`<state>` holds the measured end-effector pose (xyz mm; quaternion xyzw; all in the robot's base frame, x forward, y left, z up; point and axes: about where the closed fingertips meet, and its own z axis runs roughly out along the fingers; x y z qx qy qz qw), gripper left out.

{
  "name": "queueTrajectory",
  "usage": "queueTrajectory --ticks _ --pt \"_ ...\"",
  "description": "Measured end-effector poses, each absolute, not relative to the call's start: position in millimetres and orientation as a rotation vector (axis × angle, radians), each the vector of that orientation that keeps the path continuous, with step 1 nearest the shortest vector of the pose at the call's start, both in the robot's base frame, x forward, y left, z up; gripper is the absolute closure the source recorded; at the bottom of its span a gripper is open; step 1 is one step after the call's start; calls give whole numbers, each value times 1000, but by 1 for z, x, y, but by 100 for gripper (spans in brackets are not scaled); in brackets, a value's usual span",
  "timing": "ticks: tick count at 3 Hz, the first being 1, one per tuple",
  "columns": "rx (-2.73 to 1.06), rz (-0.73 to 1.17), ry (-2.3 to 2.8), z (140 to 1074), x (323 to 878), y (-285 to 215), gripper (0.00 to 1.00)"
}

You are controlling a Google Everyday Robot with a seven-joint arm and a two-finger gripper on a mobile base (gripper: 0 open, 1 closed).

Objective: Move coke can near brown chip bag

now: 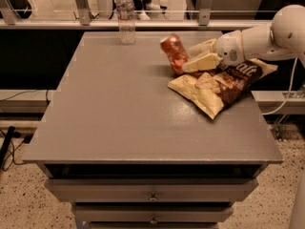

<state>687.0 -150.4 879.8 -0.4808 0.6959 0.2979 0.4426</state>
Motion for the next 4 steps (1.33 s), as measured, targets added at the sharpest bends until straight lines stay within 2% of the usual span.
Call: queueTrajectory --ticks 1,3,4 --pt "-1190 751 1727 871 686 -149 0" --pt "-1179 691 1717 882 676 -157 0" --pt "-1201 646 1685 912 672 -128 0"
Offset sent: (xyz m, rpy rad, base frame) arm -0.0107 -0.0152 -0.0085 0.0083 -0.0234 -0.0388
